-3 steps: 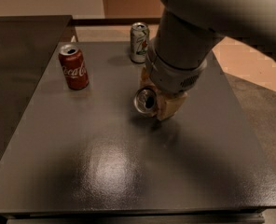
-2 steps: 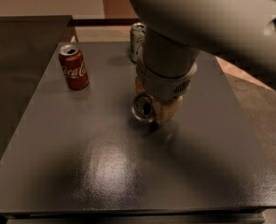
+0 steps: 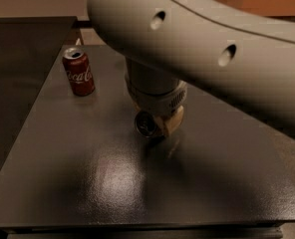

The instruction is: Knock orange can over

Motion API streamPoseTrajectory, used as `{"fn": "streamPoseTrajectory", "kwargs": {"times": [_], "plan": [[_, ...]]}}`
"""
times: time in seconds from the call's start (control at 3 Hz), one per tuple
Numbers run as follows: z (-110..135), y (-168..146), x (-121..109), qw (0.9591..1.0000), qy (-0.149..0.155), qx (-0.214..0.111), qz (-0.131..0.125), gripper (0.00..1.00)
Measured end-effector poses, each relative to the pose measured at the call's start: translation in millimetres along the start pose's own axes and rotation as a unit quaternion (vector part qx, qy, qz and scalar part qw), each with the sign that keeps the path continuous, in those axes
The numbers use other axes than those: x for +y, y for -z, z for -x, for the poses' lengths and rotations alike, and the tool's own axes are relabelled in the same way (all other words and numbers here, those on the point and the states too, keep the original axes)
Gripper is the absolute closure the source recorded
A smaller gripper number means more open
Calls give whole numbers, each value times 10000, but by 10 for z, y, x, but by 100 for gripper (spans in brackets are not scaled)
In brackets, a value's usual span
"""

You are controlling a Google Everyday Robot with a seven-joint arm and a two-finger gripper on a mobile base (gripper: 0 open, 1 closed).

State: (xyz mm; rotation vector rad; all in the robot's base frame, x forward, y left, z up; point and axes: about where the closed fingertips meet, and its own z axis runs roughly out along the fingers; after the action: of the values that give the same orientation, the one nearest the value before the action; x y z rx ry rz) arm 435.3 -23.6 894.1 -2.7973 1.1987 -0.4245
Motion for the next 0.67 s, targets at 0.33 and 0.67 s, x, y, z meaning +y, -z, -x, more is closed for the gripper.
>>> {"fn": "streamPoseTrajectory", "kwargs": {"times": [0.33, 0.67], "plan": [[46, -52, -13, 9996, 186, 177, 85, 36], [51, -13, -26, 9996, 188, 198, 34, 13]]}}
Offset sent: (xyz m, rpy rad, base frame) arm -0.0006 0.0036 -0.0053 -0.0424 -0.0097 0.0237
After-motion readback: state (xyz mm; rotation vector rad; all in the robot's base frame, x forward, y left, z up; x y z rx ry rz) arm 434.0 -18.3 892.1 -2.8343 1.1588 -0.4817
